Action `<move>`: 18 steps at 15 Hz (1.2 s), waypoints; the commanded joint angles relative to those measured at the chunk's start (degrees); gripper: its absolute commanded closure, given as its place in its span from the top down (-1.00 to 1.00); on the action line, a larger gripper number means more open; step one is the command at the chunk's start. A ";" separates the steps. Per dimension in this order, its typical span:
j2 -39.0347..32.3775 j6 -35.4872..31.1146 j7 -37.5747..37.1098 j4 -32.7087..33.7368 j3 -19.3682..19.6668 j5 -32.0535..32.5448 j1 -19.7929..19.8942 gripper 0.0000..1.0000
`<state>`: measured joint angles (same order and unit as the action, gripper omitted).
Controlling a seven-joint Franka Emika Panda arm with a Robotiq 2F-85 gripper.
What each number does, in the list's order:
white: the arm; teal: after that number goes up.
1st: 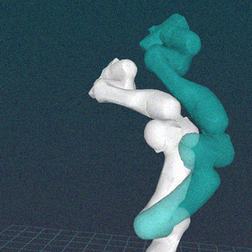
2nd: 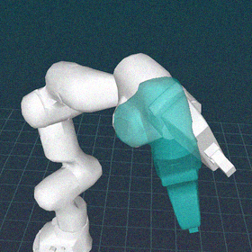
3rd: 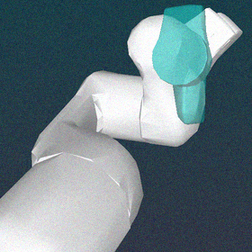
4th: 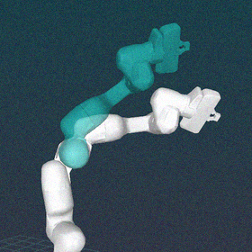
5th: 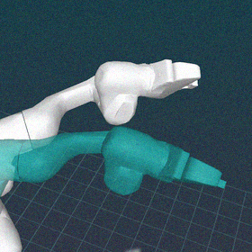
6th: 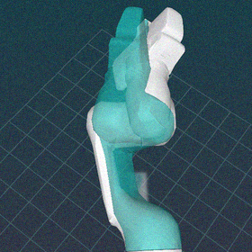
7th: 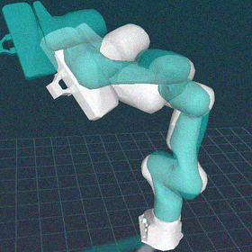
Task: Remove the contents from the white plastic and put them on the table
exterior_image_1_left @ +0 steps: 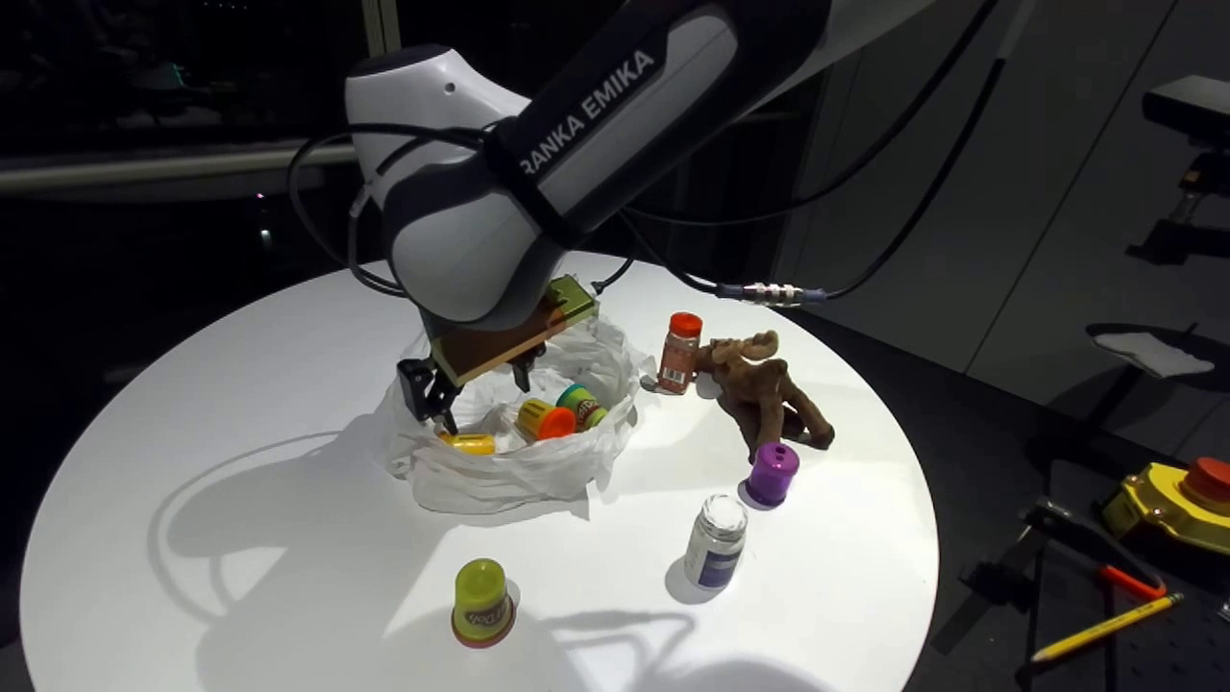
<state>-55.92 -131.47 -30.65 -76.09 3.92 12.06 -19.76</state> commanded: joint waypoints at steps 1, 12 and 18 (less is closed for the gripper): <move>-2.50 3.09 2.42 5.27 -1.34 -1.98 -0.26 1.00; -0.91 1.88 3.16 3.96 -1.13 -0.31 -1.62 1.00; -1.22 3.08 8.56 3.19 -2.25 -0.28 -1.04 1.00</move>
<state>-57.30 -129.36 -25.27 -72.81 1.86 11.98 -20.71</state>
